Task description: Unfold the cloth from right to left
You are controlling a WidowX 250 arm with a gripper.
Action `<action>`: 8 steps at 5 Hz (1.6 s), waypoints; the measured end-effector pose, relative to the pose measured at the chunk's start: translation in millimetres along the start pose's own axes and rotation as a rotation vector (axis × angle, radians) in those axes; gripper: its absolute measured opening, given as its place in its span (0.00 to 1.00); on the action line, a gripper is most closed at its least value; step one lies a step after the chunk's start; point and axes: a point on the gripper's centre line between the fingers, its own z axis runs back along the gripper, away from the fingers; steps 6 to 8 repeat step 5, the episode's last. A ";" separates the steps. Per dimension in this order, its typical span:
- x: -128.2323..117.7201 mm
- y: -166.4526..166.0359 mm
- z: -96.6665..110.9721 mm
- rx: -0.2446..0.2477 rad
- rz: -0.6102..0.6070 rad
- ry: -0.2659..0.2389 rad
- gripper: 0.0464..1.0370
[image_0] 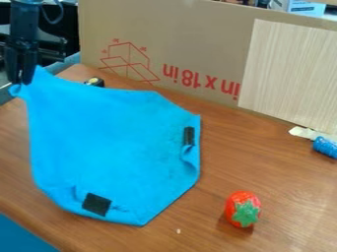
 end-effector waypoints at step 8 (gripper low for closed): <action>-1.8 2.9 35.2 0.041 -0.056 0.056 0.96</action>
